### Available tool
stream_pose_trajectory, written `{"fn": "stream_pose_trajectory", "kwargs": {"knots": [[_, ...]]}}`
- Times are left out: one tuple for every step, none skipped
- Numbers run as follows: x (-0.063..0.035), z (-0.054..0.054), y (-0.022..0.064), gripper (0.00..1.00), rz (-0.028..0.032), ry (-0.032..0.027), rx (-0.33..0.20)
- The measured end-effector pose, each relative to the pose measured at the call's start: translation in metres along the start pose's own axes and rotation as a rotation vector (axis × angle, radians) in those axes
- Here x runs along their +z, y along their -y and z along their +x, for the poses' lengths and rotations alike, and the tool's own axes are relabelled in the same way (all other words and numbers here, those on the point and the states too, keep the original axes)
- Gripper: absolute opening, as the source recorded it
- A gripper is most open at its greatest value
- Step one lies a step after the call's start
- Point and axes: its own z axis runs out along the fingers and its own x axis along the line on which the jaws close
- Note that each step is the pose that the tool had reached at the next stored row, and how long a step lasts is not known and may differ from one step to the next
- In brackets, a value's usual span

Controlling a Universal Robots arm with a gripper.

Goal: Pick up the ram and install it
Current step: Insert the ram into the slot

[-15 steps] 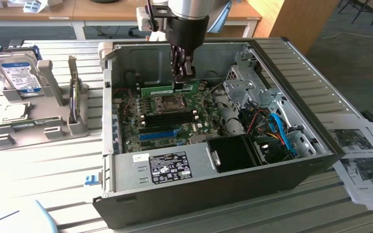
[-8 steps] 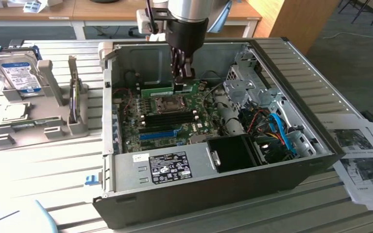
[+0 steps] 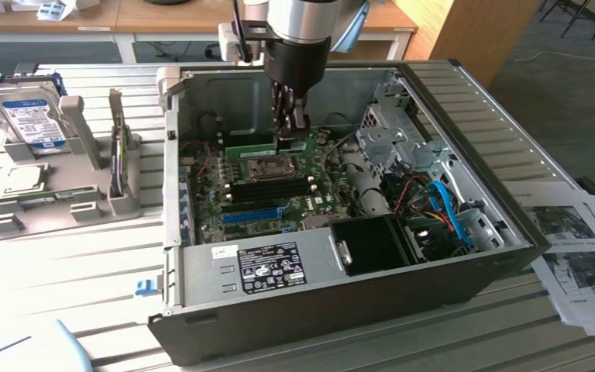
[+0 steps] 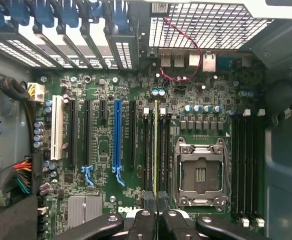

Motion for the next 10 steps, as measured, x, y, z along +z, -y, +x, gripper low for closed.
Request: {"fn": "stream_pose_trajectory", "kwargs": {"knots": [[0.0016, 0.0, 0.0, 0.11, 0.0, 0.0, 0.0], [0.0035, 0.0, 0.0001, 0.11, 0.0, 0.0, 0.0], [0.0052, 0.0, 0.0002, 0.11, 0.0, 0.0, 0.0], [0.0068, 0.0, 0.0002, 0.11, 0.0, 0.0, 0.0], [0.0083, 0.0, 0.0002, 0.11, -0.0001, -0.0001, 0.0], [0.0099, 0.0, 0.0003, 0.11, 0.0, 0.0, 0.0], [0.0114, 0.0, 0.0003, 0.11, -0.0001, -0.0001, 0.0], [0.0129, 0.0, 0.0004, 0.11, 0.0, 0.0, 0.0], [0.0143, 0.0, 0.0004, 0.11, -0.0001, -0.0001, 0.0], [0.0157, 0.0, 0.0005, 0.11, -0.0001, -0.0001, 0.0]]}}
